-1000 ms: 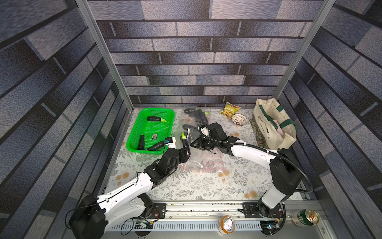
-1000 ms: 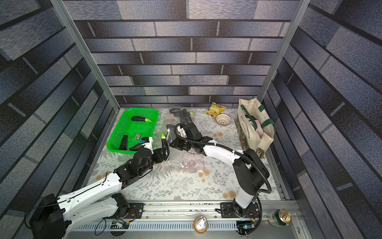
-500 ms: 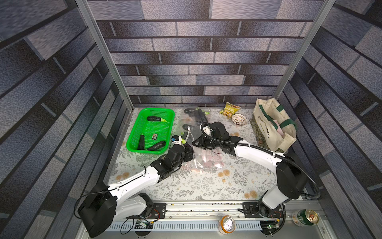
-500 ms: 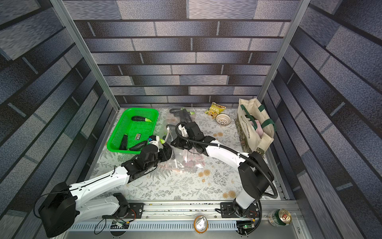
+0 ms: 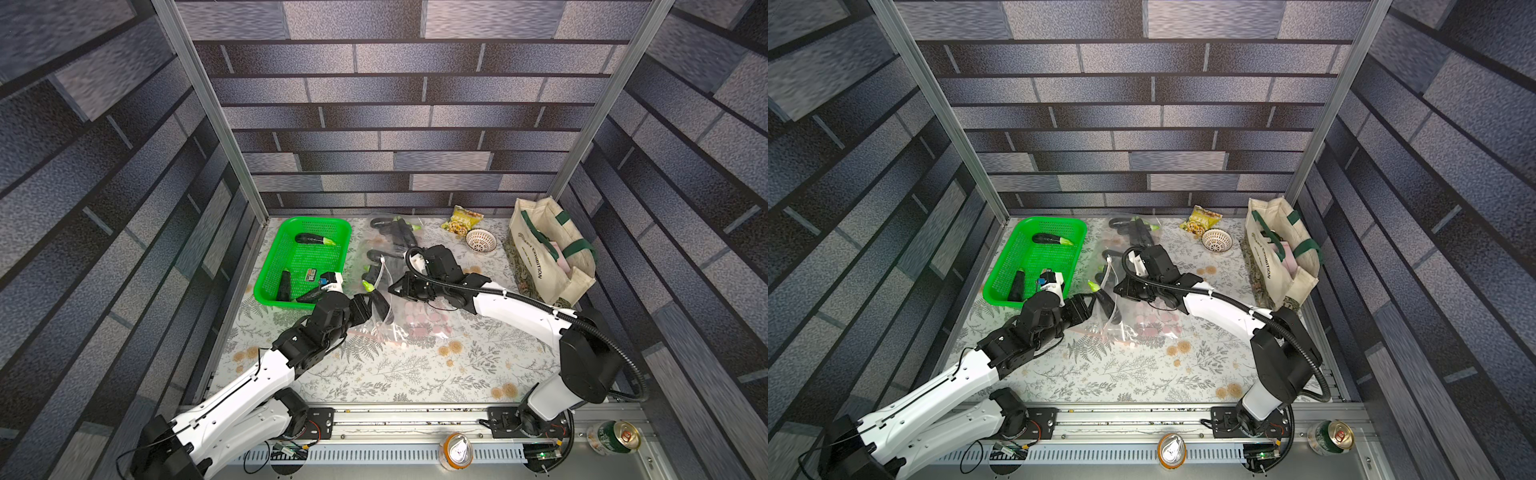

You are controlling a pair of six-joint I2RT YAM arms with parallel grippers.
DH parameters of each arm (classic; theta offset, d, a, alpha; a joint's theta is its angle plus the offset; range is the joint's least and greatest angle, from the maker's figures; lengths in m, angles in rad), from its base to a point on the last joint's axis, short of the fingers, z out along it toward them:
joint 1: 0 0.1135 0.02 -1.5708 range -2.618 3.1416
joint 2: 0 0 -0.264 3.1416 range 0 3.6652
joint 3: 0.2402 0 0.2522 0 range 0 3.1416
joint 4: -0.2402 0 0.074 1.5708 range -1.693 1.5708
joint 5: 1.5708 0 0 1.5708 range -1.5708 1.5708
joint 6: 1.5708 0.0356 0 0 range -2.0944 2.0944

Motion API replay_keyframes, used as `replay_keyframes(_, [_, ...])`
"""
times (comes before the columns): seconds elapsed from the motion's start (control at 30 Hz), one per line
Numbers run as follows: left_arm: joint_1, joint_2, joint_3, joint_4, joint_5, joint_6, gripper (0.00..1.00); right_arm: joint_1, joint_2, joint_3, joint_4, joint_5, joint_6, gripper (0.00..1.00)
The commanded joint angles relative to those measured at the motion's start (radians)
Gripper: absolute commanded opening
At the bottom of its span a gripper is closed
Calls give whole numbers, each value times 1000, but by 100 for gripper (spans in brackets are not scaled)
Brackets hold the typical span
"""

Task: Place the eggplant in a zip-top bag and seal the zipper
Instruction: Place the eggplant in the zipper food storage bag.

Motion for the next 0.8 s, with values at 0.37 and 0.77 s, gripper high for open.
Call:
replay_keyframes(0.37, [2, 147, -38, 75, 85, -39, 36, 5, -54, 33, 8, -32, -11, 0])
replay_keyframes(0.77, [2, 106, 392, -459, -35, 74, 0, -34, -252, 149, -355, 176, -185, 0])
